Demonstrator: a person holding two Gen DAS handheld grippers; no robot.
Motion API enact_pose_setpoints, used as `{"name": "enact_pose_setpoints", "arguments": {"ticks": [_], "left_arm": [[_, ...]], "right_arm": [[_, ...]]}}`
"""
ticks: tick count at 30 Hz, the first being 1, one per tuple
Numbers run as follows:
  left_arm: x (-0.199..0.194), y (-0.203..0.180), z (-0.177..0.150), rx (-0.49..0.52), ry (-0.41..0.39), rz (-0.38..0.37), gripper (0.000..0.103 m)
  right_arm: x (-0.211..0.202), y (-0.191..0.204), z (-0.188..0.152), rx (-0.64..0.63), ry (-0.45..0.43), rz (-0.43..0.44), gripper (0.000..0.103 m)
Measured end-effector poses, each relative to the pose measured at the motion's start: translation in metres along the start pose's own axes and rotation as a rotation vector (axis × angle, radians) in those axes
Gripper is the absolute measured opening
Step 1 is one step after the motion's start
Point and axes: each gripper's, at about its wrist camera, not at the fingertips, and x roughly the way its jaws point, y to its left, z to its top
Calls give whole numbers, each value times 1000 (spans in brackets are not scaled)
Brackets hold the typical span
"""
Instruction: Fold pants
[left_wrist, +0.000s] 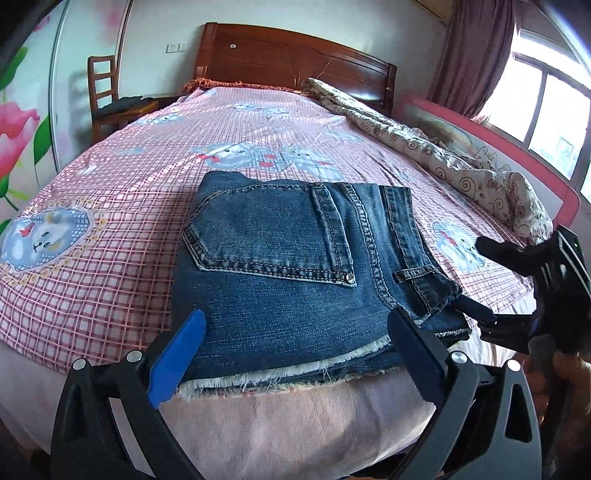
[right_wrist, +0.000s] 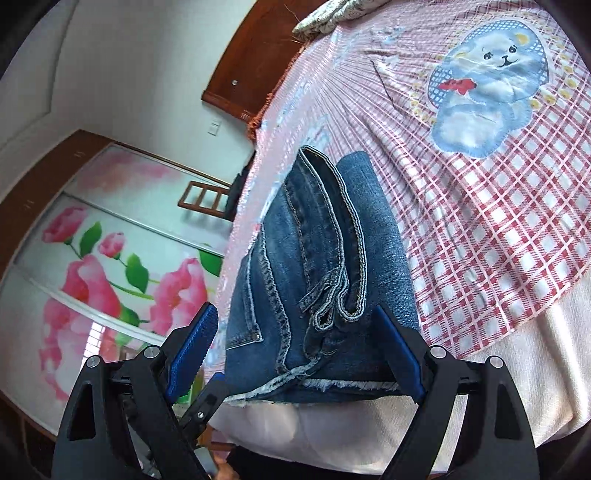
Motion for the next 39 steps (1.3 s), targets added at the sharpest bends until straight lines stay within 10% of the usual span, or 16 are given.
{"name": "enact_pose_setpoints", "arguments": {"ticks": [4,9,22,30,39], "left_arm": [[10,-2,-9,32,1,3,101],[8,5,-9,16,-1,-28,101],[3,27,-2,-53,37,-28,101],[-18,65,42,-183,-100,-34,101],[68,14,109,-132,-14,-248,101]], "right_arm": [[16,0,-2,12,21,-64,81],[45,12,1,-94,118,-187,14],[12,-47,-29,127,39,-66,16],[-55,-27,-17,107,-137,-92,33],[46,27,42,12,-48,57,33]]}}
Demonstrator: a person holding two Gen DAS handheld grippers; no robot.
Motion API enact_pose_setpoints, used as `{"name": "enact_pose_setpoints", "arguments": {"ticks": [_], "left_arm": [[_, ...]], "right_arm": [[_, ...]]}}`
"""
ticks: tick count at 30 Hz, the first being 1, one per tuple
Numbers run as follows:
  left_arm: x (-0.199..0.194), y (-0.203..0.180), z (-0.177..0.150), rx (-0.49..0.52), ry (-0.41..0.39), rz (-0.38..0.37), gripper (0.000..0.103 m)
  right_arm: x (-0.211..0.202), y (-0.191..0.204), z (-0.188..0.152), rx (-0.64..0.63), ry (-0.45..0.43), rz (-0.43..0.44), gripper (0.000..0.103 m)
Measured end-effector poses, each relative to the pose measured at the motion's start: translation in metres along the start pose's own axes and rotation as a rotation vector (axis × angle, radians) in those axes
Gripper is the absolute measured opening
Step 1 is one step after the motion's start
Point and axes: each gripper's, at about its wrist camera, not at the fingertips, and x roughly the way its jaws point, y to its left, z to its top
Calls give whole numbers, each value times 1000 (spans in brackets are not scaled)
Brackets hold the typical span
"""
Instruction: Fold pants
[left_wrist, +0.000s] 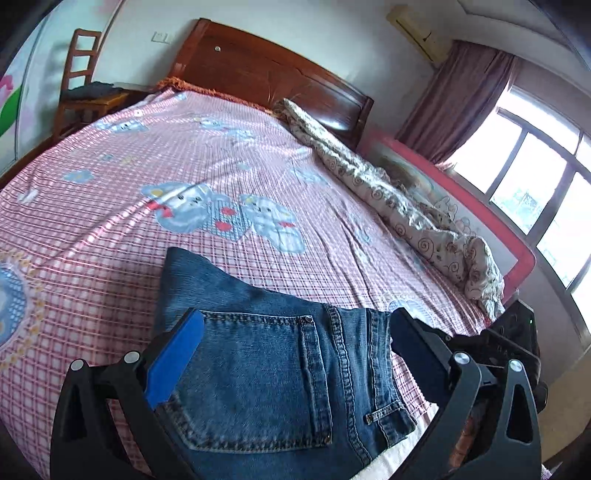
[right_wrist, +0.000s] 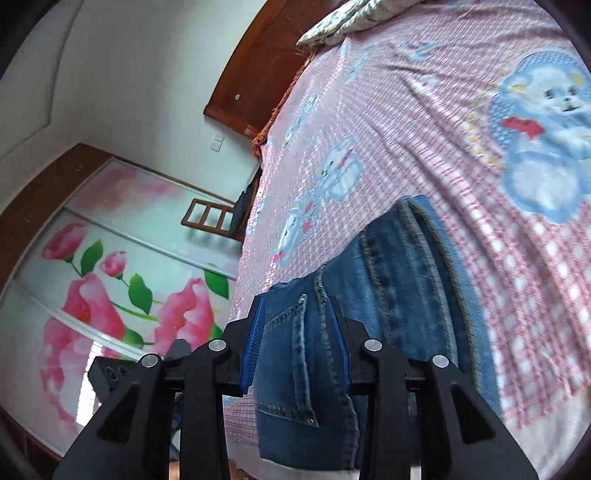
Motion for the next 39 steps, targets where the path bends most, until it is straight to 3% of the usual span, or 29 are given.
{"name": "enact_pose_setpoints", "arguments": {"ticks": [3,5,7,8,9,10,12,13,15,17,19,25,28,30,32,34,39], "left_arm": [[41,9,-1,-22,96,109,101],[58,24,-4,-84,124,137,101],[68,33,-9,-111,132,151,101],[74,35,-10,-110,136,173,101],[79,37,-12,-114,144,183,101],[83,38,-13,-114,146,190,101],[86,38,-14,-103,145,195,101],[85,39,-15,-101,140,189,101],[84,40,-17,-103,130,176,101],[84,42,-17,-98,130,169,101],[84,41,-18,-89,128,171,101],[83,40,-19,-75,120,178,101],[82,40,-20,-68,119,176,101],[80,42,-21,-72,112,167,101],[79,40,-23,-63,102,170,101],[79,39,-24,-62,102,179,101],[81,37,-22,-55,108,187,101]], "right_arm": [[35,10,16,-3,24,-12,33],[47,9,25,-35,21,-83,33],[63,-3,34,-24,72,-126,32],[69,-8,36,-14,83,-143,20],[71,-13,38,-20,90,-176,0],[72,-19,40,-9,95,-206,0],[70,-41,39,82,99,-123,0],[68,-41,37,66,100,-126,0],[67,-22,34,-54,106,-205,0],[58,-15,31,-52,105,-246,1],[38,-6,22,-38,86,-208,3],[3,7,-26,-106,154,-107,3],[-2,-2,-48,-115,194,-146,3],[-9,-24,-57,-66,200,-203,3],[-14,-54,-62,49,171,-110,0],[-16,-66,-65,120,146,-71,0],[-16,-73,-67,144,135,-42,0]]}}
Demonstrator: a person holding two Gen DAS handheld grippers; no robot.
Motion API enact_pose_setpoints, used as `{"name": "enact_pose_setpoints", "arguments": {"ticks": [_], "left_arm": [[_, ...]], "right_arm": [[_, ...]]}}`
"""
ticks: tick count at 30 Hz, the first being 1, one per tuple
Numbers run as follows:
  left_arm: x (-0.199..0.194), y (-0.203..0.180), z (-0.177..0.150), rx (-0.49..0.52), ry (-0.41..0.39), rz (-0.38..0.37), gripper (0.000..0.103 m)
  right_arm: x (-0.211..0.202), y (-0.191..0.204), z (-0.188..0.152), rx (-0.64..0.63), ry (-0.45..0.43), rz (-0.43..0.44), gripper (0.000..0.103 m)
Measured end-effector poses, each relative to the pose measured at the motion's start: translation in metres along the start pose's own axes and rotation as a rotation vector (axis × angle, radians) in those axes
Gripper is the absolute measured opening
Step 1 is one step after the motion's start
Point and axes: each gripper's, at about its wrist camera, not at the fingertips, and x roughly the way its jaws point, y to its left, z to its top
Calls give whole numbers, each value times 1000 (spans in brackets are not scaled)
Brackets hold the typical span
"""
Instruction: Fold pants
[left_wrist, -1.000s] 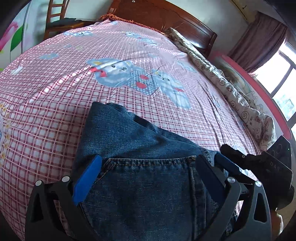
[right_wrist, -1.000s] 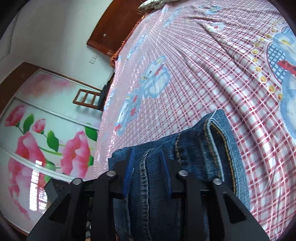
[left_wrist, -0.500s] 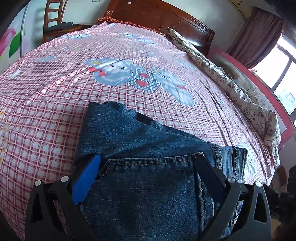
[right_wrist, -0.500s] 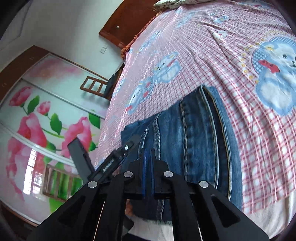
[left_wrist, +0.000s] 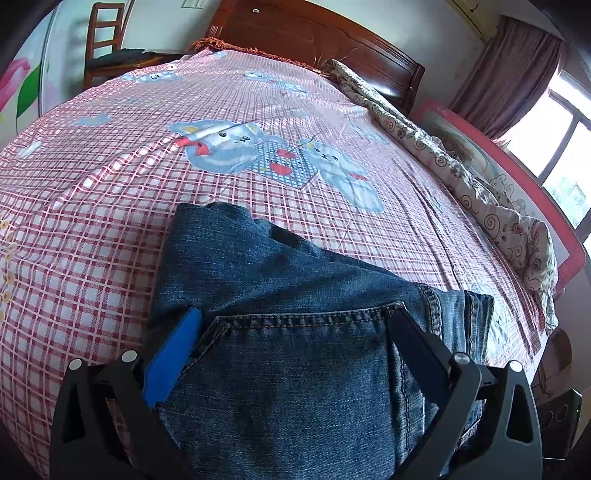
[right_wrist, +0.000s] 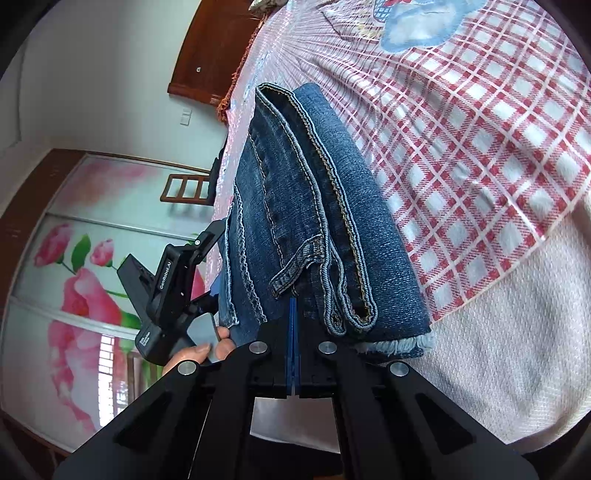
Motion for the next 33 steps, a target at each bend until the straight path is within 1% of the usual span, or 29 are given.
{"name": "enact_pose_setpoints", "arguments": {"ticks": [4,6,9,10,12,16,18,19,20,22,23,24,25,27,28,31,33], "left_arm": [[-2,-9,0,36,19,49,101],[-7,-15,-2,72,42,90,101],[-25,-22,-10,105,50,139,101],[-33,-23,-14,109,56,145,101],[-50,-25,-26,129,63,190,101],[-78,-22,-51,112,75,236,101],[-83,-21,-63,116,85,261,101],[-80,-20,-68,118,105,268,101],[-74,-16,-75,114,133,268,101],[-70,-8,-82,67,139,240,101],[-69,-3,-84,31,136,218,101],[-68,-1,-84,26,134,214,101],[-67,-4,-83,45,133,225,101],[-66,-4,-83,55,136,229,101],[-65,-3,-84,52,136,224,101],[-65,-3,-85,61,127,223,101],[-65,-3,-85,66,123,226,101]], "right_arm": [[2,3,5,14,-3,-4,0],[2,2,6,18,-5,1,0],[-6,-8,6,19,-7,6,0],[-6,-9,6,19,-7,4,0],[-6,-9,5,14,-7,2,0],[-7,-10,3,15,-7,5,0],[-7,-9,3,12,-5,-3,0],[-8,-8,4,15,-3,-9,0],[-10,-5,4,15,2,-21,0],[-13,6,5,-17,22,-78,0],[-15,15,4,-53,27,-117,2],[-18,25,3,-95,27,-154,6],[-21,36,2,-147,21,-191,11],[-28,57,1,-246,-10,-254,44],[-30,66,2,-277,-27,-257,47],[-31,85,10,-345,-60,-206,48],[-19,84,16,-349,-26,-185,48]]}}
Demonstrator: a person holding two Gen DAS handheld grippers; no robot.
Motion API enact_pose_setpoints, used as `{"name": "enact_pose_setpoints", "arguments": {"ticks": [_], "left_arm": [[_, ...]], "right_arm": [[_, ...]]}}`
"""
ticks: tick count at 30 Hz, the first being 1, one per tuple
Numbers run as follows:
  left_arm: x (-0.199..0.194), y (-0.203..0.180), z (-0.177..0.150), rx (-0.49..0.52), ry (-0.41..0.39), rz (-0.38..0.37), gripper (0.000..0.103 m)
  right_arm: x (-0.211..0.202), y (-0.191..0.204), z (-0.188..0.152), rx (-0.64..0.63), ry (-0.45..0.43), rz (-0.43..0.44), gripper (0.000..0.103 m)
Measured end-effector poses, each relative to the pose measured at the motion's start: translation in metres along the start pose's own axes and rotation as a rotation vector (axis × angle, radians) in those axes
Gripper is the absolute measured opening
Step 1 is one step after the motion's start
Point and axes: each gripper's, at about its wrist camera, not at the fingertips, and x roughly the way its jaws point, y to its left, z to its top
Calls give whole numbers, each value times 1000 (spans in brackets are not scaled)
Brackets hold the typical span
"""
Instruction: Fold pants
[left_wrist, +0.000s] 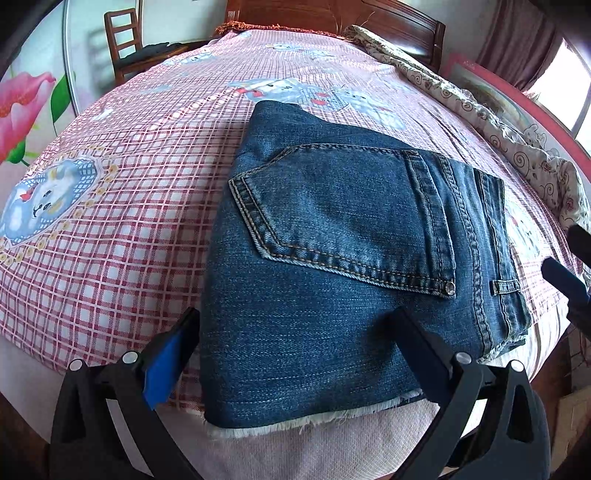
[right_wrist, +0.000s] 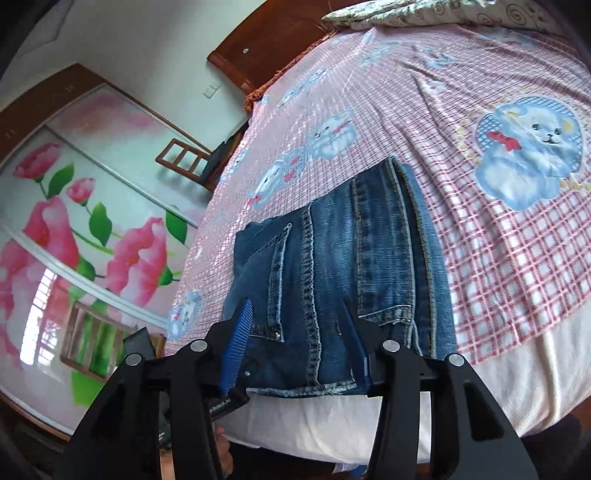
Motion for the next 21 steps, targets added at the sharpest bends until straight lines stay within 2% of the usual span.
{"name": "enact_pose_setpoints", "arguments": {"ticks": [3,6,8,10,14,16,19,21], "left_arm": [[0,0,0,-1,-5,-4,101],[0,-2,-2,8,-7,0,101],[0,-1,-2,9,-11,-1,101],[0,-1,-1,6,-13,-3,101],[-1,-1,-1,5,-15,-5,101],[-1,-1,-2,4,-18,-3,101],[-1,-2,-3,6,-20,-3,101],[-1,-2,-3,7,-20,-3,101]], "right_arm": [[28,-15,-4,16,101,-57,49],[29,-31,-13,14,65,7,49],[25,-28,-12,18,82,-15,49],[14,-25,-9,5,80,-55,58],[-20,-36,6,6,-67,-98,58],[-27,-51,12,38,-95,-126,59],[-17,-74,13,66,-49,-176,59],[-6,-83,6,71,-9,-150,60]]}}
